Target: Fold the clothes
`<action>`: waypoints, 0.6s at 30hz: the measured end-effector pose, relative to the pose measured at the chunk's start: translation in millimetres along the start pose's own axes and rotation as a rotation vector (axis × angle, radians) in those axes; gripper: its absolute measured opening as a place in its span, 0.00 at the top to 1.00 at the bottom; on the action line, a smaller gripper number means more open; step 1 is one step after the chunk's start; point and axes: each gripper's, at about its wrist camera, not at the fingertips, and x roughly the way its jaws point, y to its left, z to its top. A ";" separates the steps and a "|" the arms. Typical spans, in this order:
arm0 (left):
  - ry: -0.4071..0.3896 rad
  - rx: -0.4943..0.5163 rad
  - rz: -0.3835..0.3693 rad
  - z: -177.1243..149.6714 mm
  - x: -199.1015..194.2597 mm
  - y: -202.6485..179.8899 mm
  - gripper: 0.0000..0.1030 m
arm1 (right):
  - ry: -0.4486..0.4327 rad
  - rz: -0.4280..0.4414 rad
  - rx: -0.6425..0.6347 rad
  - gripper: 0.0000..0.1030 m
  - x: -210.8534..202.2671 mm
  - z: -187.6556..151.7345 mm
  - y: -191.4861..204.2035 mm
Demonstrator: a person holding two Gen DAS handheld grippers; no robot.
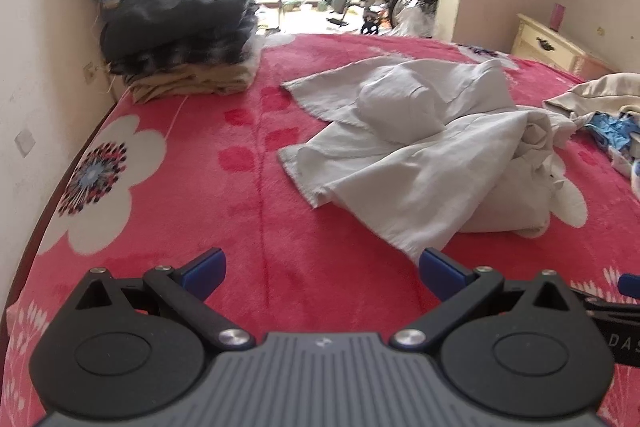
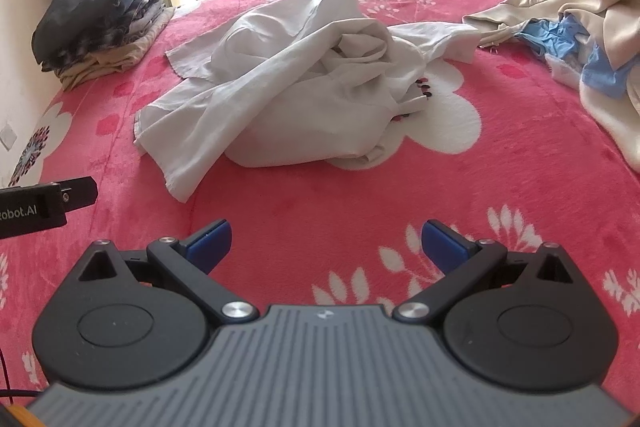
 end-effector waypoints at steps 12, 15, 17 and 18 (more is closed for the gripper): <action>-0.090 0.131 -0.160 9.2 24.1 -21.3 0.00 | -0.065 -0.060 0.085 0.01 4.2 3.8 -38.8; -0.108 0.170 -0.189 13.1 35.0 -29.2 0.00 | -0.086 -0.072 0.125 0.01 7.4 4.6 -51.9; -0.121 0.196 -0.198 16.8 42.0 -36.0 0.00 | -0.096 -0.079 0.141 0.01 10.8 4.4 -58.9; -0.126 0.210 -0.206 20.1 46.3 -40.6 0.02 | -0.099 -0.082 0.147 0.02 13.0 4.3 -61.9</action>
